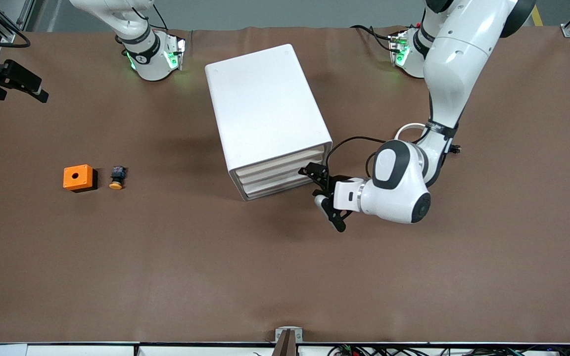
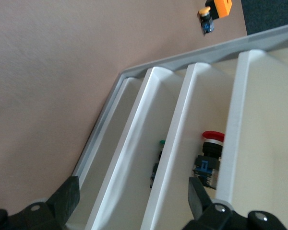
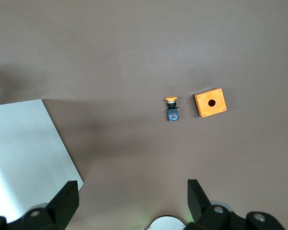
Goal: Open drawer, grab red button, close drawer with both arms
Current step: 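Pull the drawer open with the left gripper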
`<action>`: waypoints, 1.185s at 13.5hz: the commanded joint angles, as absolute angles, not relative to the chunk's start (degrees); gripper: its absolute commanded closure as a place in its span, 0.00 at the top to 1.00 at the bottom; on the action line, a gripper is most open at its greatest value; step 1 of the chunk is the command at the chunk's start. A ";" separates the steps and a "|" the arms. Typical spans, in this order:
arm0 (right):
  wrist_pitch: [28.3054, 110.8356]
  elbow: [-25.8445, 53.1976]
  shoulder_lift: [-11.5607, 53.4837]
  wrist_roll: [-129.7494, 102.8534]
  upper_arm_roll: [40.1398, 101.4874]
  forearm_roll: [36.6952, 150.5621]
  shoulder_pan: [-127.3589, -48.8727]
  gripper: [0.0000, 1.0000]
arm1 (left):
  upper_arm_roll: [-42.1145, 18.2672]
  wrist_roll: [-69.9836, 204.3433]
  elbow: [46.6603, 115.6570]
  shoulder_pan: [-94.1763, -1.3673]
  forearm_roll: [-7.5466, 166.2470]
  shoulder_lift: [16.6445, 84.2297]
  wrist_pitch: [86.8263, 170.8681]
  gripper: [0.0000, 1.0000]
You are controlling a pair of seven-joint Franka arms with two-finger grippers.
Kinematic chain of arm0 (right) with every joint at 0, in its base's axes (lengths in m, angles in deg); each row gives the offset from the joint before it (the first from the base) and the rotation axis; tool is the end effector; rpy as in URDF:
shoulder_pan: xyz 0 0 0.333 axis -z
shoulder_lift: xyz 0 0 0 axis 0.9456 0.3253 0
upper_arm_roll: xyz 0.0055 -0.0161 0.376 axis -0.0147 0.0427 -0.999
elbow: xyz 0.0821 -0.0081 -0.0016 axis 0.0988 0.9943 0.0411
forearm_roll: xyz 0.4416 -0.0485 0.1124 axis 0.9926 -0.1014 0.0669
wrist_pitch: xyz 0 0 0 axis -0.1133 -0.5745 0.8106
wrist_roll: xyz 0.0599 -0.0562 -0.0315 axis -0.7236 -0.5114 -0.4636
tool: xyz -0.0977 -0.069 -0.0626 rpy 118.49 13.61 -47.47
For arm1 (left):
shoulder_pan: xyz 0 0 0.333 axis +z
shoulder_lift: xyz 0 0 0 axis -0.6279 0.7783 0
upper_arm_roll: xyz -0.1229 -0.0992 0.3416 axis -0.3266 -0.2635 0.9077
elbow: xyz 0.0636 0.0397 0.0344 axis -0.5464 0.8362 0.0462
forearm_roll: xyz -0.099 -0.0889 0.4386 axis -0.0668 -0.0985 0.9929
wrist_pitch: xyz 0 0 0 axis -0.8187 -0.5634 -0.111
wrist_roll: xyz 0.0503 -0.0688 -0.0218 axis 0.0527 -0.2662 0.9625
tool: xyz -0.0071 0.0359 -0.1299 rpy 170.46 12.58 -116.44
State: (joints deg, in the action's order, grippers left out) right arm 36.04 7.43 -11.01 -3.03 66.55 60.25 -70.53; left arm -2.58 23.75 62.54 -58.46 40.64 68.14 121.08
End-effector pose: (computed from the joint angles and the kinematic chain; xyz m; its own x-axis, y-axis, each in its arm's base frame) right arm 0.5489 -0.0079 0.7078 0.9925 -0.1135 -0.0451 -0.1161 -0.9914 -0.0608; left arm 0.6878 -0.4278 0.2512 0.7862 -0.6069 0.1166 -0.4602 -0.4491 0.7658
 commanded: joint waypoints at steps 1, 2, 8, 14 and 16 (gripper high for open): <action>36.57 8.35 -12.08 -2.88 66.77 60.74 -70.67 1.00 | -2.56 20.58 61.60 -59.46 39.39 69.73 121.02 1.00; 36.57 8.35 -12.08 -2.88 66.77 60.65 -70.67 1.00 | -2.65 19.43 61.69 -59.81 39.13 70.08 120.93 1.00; 37.35 8.26 -12.08 -2.97 66.60 60.39 -70.84 1.00 | -3.26 19.42 61.78 -60.60 39.04 71.05 119.97 0.89; 38.94 8.26 -12.08 -8.77 66.24 56.70 -71.54 1.00 | -3.35 19.16 61.78 -61.40 38.51 71.05 119.97 0.40; 38.85 8.34 -12.08 -6.50 66.24 56.78 -71.54 1.00 | -3.27 19.07 61.78 -61.40 38.60 70.96 119.97 0.26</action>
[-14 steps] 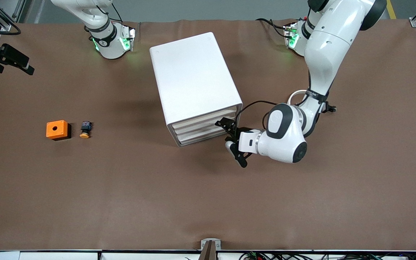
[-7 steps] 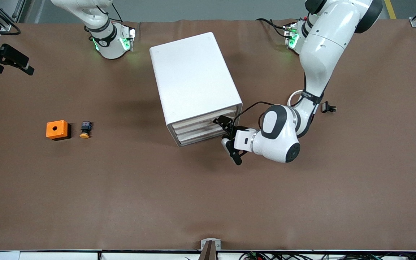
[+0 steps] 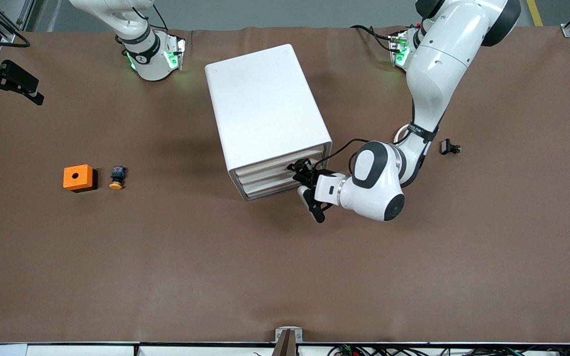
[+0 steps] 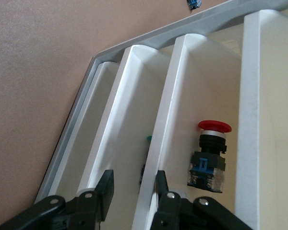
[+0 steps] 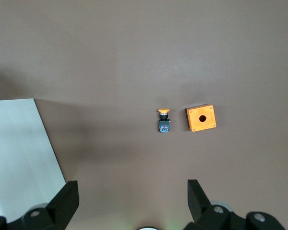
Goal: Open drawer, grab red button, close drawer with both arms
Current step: 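Pull the drawer open with the left gripper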
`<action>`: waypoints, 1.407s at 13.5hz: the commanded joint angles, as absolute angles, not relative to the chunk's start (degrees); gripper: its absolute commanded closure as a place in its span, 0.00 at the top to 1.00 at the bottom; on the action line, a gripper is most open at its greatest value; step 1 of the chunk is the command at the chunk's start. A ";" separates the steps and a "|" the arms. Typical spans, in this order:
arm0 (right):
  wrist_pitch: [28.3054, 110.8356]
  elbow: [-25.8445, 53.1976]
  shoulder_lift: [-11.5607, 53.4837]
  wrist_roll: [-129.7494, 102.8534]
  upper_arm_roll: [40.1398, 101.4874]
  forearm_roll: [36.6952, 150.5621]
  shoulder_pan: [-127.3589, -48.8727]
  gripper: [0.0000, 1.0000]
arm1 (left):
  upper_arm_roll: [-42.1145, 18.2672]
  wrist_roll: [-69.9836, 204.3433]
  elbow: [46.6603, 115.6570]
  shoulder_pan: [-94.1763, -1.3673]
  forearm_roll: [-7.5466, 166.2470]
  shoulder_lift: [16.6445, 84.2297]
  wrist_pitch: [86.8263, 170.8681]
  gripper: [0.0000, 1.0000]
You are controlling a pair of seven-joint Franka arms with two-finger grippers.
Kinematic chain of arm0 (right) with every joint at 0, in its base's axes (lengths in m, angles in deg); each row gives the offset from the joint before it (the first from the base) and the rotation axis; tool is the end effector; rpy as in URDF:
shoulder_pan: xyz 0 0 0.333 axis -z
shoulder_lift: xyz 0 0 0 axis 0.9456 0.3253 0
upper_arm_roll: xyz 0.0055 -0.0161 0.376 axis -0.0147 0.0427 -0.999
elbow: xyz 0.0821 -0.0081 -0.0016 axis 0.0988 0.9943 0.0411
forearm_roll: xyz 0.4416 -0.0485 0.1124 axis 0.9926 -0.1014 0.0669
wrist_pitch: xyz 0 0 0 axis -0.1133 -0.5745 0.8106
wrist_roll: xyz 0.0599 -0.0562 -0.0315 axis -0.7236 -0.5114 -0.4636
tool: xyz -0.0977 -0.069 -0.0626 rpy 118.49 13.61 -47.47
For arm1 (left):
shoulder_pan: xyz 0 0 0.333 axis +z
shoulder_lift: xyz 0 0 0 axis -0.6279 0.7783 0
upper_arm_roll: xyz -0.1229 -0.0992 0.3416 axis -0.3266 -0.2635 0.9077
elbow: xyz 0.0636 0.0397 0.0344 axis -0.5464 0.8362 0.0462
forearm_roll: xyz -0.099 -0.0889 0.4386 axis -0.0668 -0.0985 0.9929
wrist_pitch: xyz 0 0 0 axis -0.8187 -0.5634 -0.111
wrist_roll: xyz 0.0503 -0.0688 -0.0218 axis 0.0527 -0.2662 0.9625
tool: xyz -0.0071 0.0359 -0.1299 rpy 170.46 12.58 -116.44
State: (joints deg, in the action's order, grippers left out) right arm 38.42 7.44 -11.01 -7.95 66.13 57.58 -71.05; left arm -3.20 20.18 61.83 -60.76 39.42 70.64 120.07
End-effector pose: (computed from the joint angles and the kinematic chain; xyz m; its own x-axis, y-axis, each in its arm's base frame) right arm 0.5546 -0.0055 0.7109 0.9998 -0.0191 0.0017 -0.0191 -0.9997 -0.0174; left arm 0.6636 -0.4625 0.2255 0.7339 -0.6662 0.1326 -0.4844 -0.3764 0.7897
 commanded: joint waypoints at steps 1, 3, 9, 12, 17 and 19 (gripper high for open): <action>38.77 8.35 -12.08 -3.70 66.24 56.87 -71.54 1.00 | -3.27 19.07 61.78 -61.14 38.94 70.96 119.97 0.14; 38.94 8.35 -12.08 -3.84 66.24 56.87 -71.54 1.00 | -3.18 19.33 61.52 -60.43 39.30 70.52 119.88 0.00; 39.91 8.35 -11.99 -3.93 66.24 56.87 -72.60 1.00 | -2.65 16.96 61.16 -57.45 39.30 70.52 120.14 0.00; 39.73 8.26 -11.99 -3.85 66.24 56.87 -72.69 1.00 | -2.56 16.96 59.50 -56.83 39.30 70.87 122.50 0.00; 39.64 7.91 -11.91 -3.76 66.24 56.87 -72.69 1.00 | -1.86 16.87 57.92 -55.69 39.30 70.78 129.45 0.00; 39.30 7.38 -11.73 -3.32 66.24 56.87 -72.69 1.00 | -1.86 16.78 57.12 -54.72 39.30 70.87 130.42 0.00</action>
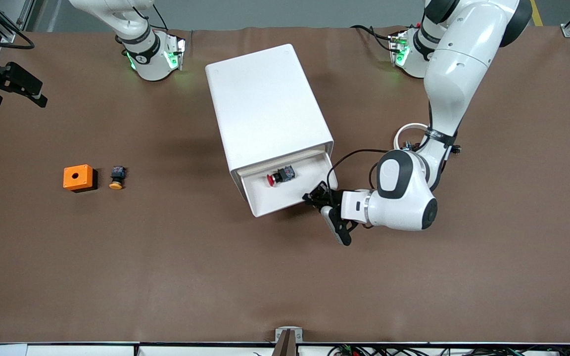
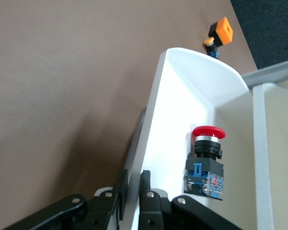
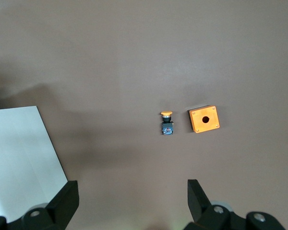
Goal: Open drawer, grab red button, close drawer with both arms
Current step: 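Pull the drawer open with the left gripper, then release the drawer with the left gripper while the right gripper reaches in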
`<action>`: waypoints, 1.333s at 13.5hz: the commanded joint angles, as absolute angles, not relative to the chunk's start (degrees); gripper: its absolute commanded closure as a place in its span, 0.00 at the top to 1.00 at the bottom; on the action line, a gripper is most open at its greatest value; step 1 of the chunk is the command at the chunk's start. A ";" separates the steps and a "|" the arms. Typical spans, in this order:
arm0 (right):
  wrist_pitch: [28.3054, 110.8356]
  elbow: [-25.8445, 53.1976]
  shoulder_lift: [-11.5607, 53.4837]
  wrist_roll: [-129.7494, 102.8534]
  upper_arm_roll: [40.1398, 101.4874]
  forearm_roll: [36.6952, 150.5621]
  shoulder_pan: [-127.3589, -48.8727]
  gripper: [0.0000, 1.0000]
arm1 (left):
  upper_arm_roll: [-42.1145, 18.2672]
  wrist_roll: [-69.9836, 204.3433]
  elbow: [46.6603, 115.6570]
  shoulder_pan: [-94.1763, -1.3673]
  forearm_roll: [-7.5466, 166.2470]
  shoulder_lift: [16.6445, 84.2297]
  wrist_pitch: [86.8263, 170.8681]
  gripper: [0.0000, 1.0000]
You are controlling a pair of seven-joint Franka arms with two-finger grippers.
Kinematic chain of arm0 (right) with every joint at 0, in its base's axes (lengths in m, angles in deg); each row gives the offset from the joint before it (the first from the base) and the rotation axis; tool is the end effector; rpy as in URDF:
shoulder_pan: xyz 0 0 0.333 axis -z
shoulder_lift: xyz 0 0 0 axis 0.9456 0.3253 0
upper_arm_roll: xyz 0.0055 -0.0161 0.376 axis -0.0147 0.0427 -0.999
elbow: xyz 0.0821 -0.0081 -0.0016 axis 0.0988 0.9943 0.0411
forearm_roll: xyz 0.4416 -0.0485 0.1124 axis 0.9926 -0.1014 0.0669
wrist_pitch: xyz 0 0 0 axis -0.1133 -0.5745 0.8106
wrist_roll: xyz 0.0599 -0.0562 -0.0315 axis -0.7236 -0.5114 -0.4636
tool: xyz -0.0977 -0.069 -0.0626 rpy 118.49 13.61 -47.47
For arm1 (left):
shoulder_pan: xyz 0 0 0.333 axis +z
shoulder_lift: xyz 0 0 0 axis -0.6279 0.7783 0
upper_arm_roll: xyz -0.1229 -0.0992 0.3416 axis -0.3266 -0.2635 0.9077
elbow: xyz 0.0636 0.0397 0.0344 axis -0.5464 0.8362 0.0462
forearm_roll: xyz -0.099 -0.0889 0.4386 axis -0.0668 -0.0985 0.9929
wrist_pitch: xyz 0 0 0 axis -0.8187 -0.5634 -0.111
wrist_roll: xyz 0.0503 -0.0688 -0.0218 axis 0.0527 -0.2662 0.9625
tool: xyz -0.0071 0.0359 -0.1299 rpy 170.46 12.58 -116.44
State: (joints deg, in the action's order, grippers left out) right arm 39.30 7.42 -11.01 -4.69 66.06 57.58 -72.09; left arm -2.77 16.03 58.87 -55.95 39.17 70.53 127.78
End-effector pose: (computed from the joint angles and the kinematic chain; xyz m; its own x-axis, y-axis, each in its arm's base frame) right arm 0.5566 0.0053 0.7125 0.9982 -0.0569 0.0164 -0.0566 -0.9982 -0.0183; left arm 0.7392 -0.3992 0.2529 0.7811 -0.5487 0.2980 -0.5696 -0.4305 0.7001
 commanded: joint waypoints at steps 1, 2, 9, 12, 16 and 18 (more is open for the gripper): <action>39.12 6.33 -11.21 -3.06 66.33 56.87 -72.60 1.00 | -1.86 16.52 57.12 -54.02 39.21 70.96 130.86 0.00; 39.03 6.24 -11.03 -3.23 66.51 57.31 -72.34 1.00 | -1.77 15.56 57.12 -53.32 39.21 70.96 130.95 0.00; 39.12 5.01 -3.12 -4.11 66.51 56.87 -72.77 1.00 | -1.86 14.32 56.68 -51.38 39.21 70.96 135.25 0.00; 39.11 4.92 -0.48 -4.11 66.42 56.78 -72.86 1.00 | -1.86 15.29 56.68 -51.46 39.04 70.78 135.79 0.10; 39.73 5.27 -0.04 7.78 66.33 59.06 -75.22 1.00 | -2.03 16.42 56.59 -51.38 38.60 70.52 136.84 1.00; 39.91 4.83 0.05 21.22 66.33 60.12 -79.78 1.00 | -1.95 17.05 55.81 -51.29 38.60 70.26 136.84 1.00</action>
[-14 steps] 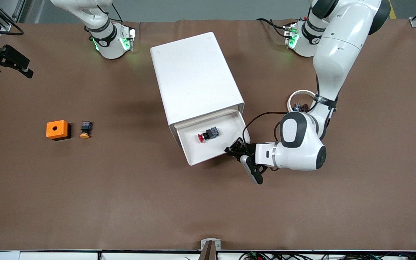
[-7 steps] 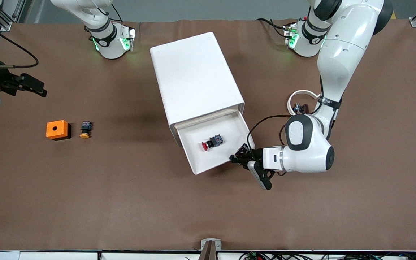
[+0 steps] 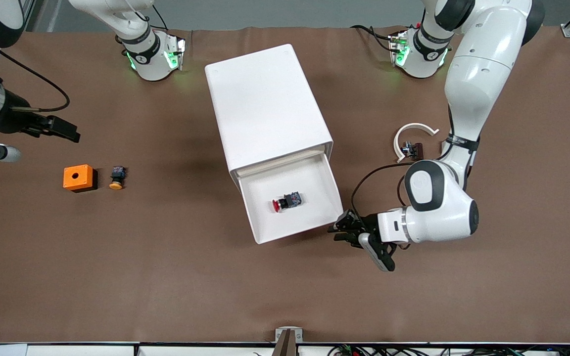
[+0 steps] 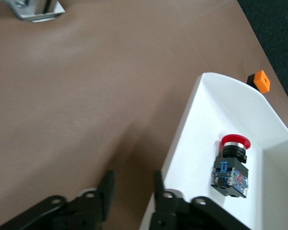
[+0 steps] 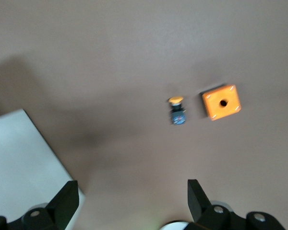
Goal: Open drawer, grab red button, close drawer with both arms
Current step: 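Release the drawer with the left gripper while the right gripper reaches in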
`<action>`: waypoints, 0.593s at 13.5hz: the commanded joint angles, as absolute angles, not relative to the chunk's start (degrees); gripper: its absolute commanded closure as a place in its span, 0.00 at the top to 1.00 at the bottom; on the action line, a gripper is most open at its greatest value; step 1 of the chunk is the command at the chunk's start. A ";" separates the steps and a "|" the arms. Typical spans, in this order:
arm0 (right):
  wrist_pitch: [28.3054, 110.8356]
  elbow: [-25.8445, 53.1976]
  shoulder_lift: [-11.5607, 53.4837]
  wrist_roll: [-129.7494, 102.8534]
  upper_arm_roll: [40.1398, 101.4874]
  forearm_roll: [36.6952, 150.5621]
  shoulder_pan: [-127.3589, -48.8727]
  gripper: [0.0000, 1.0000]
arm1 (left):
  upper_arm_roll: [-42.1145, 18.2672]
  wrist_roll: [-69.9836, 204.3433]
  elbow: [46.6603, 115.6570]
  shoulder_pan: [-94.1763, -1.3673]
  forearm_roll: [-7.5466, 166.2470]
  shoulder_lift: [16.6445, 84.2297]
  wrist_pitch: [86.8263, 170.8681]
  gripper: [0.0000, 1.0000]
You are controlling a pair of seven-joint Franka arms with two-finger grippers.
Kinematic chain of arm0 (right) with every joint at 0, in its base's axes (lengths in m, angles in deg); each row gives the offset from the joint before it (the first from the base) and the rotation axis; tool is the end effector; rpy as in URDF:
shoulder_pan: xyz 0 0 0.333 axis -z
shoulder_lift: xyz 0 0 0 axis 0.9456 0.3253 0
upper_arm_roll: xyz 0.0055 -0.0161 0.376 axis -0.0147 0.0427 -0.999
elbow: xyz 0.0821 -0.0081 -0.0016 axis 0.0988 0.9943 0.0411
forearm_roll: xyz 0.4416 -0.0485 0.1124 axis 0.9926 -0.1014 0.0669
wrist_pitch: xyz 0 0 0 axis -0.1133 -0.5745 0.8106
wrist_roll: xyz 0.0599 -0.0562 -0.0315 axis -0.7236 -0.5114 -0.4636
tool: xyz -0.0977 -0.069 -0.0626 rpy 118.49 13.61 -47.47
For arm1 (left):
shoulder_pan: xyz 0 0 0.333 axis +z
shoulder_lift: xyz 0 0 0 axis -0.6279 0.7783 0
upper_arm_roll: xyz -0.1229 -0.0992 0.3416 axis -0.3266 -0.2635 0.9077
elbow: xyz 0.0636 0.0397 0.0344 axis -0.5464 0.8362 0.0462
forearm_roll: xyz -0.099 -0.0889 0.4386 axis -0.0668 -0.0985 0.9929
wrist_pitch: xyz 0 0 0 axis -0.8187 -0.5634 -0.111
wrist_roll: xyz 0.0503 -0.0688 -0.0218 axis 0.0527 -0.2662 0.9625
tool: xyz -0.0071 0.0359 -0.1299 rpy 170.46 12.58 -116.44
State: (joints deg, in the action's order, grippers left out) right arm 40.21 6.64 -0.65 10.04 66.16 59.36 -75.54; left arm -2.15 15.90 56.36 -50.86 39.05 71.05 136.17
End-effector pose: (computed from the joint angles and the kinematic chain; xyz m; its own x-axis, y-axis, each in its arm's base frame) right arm 0.6177 0.0470 0.6145 0.9576 -0.2514 -0.1410 -0.2541 -0.9672 -0.0014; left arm 0.8068 -0.3163 0.2713 0.8304 -0.3888 0.3991 -0.5569 -0.5579 0.6154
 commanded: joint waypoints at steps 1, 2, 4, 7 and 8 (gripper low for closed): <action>39.91 4.13 0.22 28.25 66.33 60.12 -83.03 1.00 | -1.95 17.22 55.11 -50.86 38.68 69.73 136.84 1.00; 39.91 2.74 1.44 33.54 66.33 60.12 -85.76 1.00 | -1.95 17.48 55.10 -50.33 38.68 68.86 136.75 1.00; 39.65 -3.05 5.56 44.17 66.33 63.52 -88.76 1.00 | -1.86 17.57 55.19 -49.10 39.39 66.66 136.31 1.00; 39.99 -10.17 11.36 60.79 66.24 69.43 -90.44 1.00 | -1.77 17.66 56.06 -46.81 39.82 63.59 135.35 1.00; 40.17 -12.46 13.39 65.28 66.24 71.35 -90.62 1.00 | -1.68 18.88 56.50 -45.76 40.78 62.53 133.78 1.00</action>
